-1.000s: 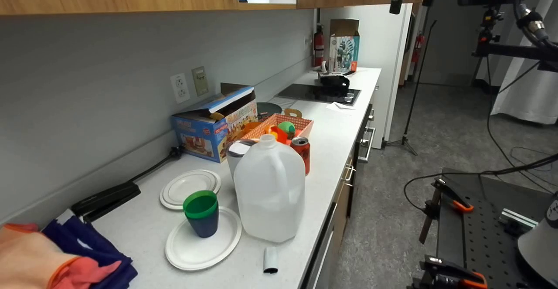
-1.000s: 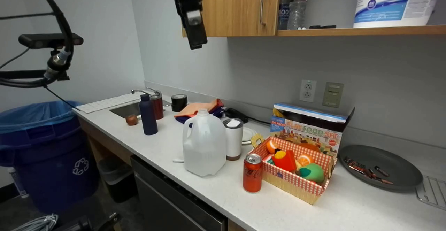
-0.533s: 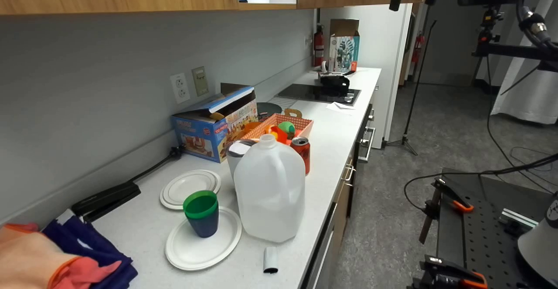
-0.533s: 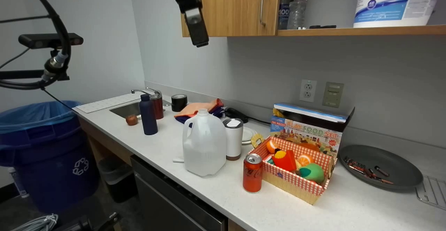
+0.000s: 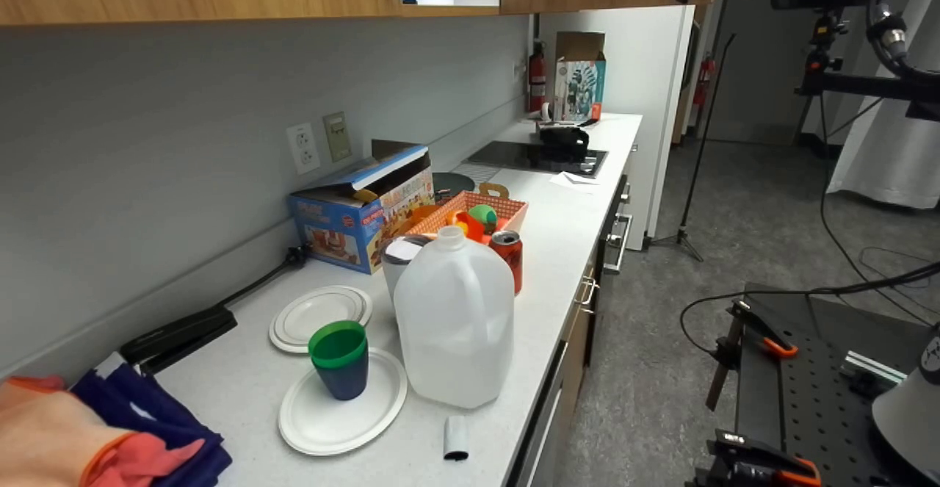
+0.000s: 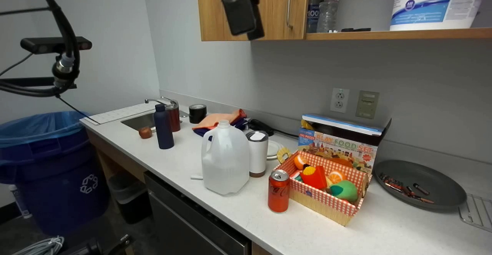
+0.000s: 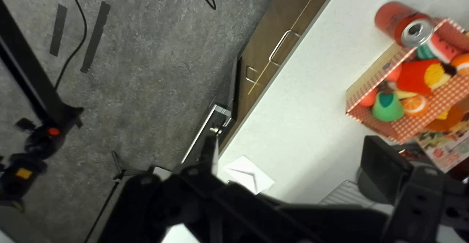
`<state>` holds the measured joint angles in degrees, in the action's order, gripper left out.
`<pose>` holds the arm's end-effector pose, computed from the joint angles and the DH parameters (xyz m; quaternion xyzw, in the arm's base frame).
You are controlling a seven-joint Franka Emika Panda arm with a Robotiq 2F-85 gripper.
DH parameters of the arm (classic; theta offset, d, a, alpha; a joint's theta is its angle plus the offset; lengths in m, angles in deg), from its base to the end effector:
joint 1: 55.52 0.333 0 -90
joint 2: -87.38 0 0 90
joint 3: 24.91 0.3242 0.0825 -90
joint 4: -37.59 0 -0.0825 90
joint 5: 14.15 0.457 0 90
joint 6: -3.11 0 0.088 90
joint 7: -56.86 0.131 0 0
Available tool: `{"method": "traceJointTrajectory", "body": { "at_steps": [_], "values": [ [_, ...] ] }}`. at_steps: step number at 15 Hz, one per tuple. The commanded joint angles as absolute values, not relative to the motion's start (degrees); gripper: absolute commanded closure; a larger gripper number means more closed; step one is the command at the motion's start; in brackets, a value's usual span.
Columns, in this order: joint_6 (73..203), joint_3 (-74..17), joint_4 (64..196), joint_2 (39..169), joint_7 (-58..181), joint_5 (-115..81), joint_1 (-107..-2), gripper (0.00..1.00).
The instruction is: Close the top right cabinet door
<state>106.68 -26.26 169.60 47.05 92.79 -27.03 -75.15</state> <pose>0.3883 -0.1761 0.5948 0.8777 -0.4565 0.1158 0.0890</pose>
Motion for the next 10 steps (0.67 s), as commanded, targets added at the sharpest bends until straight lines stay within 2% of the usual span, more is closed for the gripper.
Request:
{"method": "traceJointTrajectory", "body": {
  "at_steps": [1,6,10],
  "values": [
    [105.27,-29.2,164.18,49.67,96.16,-29.56,-79.83,0.0],
    [108.65,-32.19,159.1,52.71,100.77,-32.14,-83.46,0.0],
    [117.17,-33.95,156.8,55.23,106.29,-31.89,-84.13,0.0]
  ]
}}
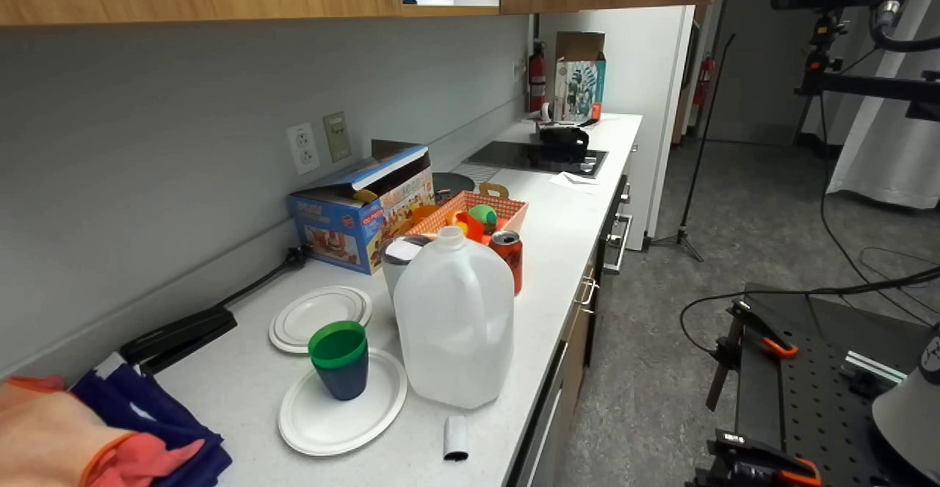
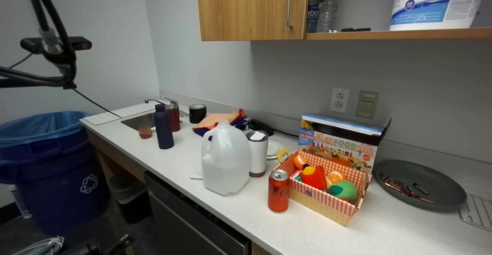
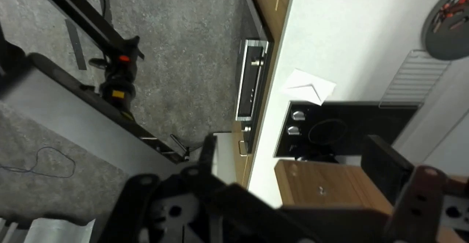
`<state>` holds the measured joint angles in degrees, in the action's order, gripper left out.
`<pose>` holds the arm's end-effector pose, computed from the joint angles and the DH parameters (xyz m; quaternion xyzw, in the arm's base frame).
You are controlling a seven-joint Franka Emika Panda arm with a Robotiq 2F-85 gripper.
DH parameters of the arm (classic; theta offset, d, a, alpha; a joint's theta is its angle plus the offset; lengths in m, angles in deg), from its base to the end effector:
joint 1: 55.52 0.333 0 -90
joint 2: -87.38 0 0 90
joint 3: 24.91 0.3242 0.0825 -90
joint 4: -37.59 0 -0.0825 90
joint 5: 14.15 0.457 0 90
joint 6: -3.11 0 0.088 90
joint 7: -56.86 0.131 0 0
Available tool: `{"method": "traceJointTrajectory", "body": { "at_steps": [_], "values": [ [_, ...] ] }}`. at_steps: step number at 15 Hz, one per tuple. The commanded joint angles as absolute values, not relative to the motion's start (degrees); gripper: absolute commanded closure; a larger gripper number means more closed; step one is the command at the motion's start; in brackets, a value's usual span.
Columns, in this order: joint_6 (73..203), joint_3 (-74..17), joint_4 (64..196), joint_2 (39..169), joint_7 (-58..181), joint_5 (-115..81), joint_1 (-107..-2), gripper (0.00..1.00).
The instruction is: Close the top right cabinet door
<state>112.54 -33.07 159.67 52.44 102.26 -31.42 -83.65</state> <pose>0.3518 -0.3117 0.6620 0.7554 -0.6178 0.1987 0.0910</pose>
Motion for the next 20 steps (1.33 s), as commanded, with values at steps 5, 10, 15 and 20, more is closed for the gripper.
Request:
{"method": "traceJointTrajectory", "body": {
  "at_steps": [5,10,15,20],
  "values": [
    [128.86,-33.23,157.63,56.18,113.73,-36.13,-86.71,0.0],
    [130.0,-33.25,157.61,56.96,111.85,-44.52,-88.17,0.0],
    [128.21,-36.23,158.11,55.42,94.35,-44.48,-85.13,0.0],
    [129.44,-35.78,158.22,55.81,88.68,-43.99,-87.0,0.0]
  ]
}}
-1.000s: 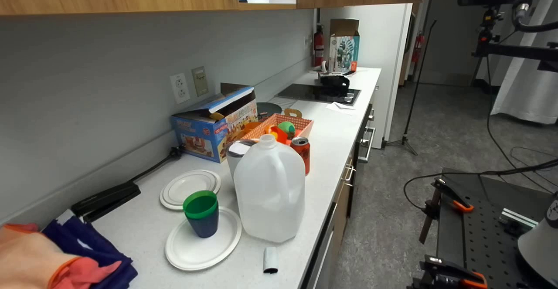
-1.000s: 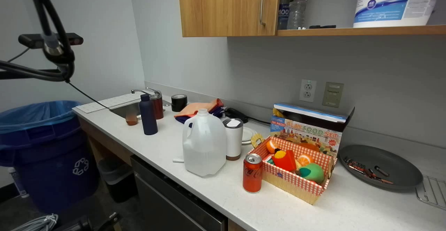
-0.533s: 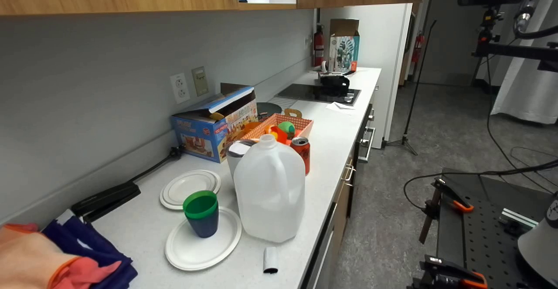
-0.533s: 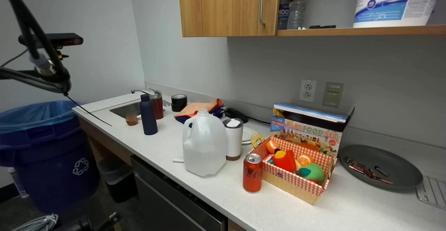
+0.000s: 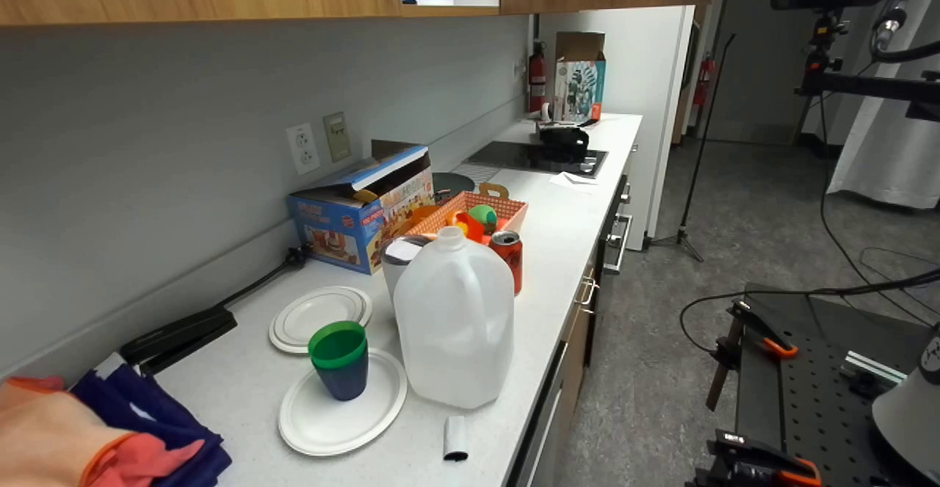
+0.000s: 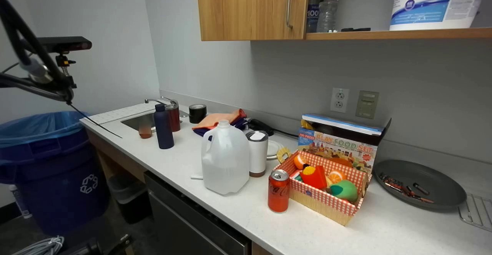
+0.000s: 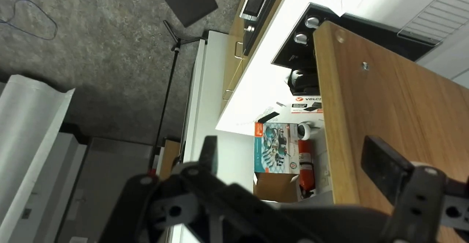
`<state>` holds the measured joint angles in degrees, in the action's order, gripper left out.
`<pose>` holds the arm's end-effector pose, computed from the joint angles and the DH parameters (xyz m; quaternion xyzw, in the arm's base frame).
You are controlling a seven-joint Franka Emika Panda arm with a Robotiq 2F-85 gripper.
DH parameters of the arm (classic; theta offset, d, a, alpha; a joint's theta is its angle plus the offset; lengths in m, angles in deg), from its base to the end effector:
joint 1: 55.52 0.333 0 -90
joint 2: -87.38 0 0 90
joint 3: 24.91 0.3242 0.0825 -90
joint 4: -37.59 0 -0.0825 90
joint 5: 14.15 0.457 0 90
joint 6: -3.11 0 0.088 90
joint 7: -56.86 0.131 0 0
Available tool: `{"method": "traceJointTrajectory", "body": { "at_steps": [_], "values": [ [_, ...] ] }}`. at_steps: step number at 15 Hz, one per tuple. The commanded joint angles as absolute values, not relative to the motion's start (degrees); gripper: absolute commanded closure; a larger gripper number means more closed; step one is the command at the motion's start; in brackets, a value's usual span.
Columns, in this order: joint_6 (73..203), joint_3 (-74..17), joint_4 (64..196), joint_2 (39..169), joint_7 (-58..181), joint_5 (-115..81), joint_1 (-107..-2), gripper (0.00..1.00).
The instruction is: Close the top right cabinet door
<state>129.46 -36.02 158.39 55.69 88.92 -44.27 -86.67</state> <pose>0.3442 -0.3786 0.6891 0.7855 -0.4978 0.2923 0.2229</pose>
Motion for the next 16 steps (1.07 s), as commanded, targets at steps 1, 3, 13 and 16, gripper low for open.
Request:
{"method": "traceJointTrajectory", "body": {
  "at_steps": [1,3,13,16],
  "values": [
    [129.44,-35.77,158.27,55.83,88.82,-43.99,-87.02,0.0],
    [129.42,-35.67,158.36,56.07,88.96,-44.02,-86.97,0.0],
    [147.75,-36.28,155.7,61.35,88.48,-42.96,-86.43,0.0],
    [150.56,-35.88,156.53,59.65,87.12,-41.61,-86.48,0.0]
  ]
}}
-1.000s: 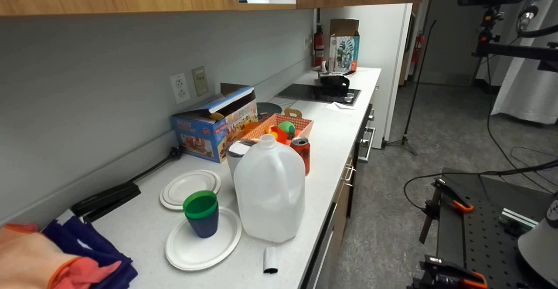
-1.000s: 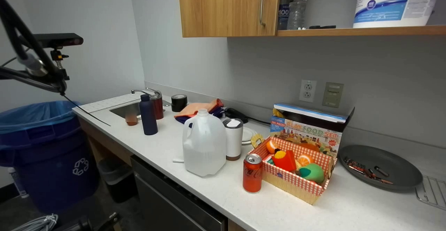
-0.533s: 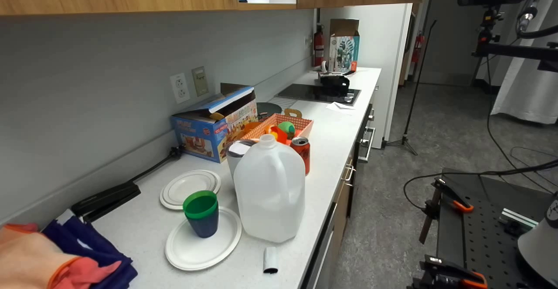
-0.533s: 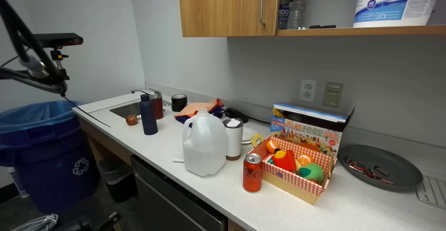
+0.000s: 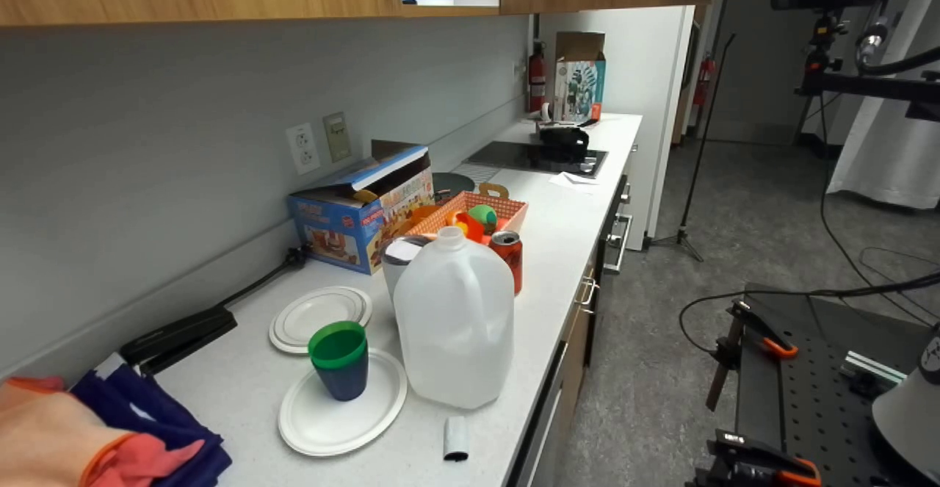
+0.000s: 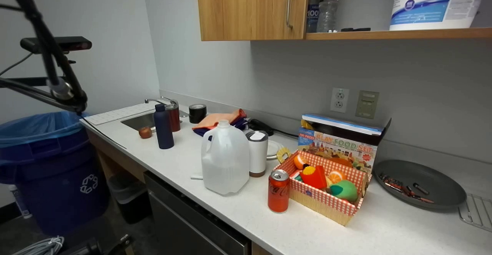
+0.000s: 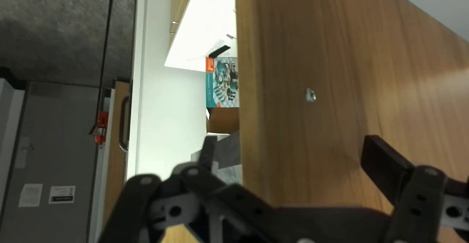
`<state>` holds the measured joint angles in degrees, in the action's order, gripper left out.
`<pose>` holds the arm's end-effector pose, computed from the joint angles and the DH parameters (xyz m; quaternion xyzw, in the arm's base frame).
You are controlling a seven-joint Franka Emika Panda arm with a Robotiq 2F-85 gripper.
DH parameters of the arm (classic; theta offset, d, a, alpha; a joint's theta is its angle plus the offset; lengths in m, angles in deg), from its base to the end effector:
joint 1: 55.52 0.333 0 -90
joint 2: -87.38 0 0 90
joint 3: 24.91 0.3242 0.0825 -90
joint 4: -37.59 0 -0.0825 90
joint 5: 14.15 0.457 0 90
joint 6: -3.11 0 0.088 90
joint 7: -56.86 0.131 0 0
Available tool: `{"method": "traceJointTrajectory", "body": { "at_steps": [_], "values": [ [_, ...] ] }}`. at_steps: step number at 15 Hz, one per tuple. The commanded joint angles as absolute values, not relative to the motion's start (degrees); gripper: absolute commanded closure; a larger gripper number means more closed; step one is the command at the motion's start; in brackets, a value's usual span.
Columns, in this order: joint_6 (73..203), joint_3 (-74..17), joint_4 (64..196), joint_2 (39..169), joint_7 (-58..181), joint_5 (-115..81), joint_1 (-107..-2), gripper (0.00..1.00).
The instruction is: Close the top right cabinet door
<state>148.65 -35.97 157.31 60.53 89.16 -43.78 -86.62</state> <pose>0.3920 -0.3845 0.7042 0.7674 -0.4375 0.4154 0.2170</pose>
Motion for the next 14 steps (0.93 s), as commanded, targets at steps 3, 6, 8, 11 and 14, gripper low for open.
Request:
{"method": "traceJointTrajectory", "body": {
  "at_steps": [3,6,8,11,14],
  "values": [
    [152.11,-36.91,156.73,59.47,83.63,-37.83,-84.88,0.0],
    [151.18,-37.76,158.19,56.6,77.81,-33.09,-82.73,0.0],
    [150.15,-38.33,158.49,54.75,73.83,-30.03,-81.31,0.0],
    [149.94,-38.73,158.62,52.38,69.2,-26.61,-79.42,0.0],
    [150.61,-38.81,157.89,51.53,66.41,-24.37,-77.71,0.0]
  ]
}}
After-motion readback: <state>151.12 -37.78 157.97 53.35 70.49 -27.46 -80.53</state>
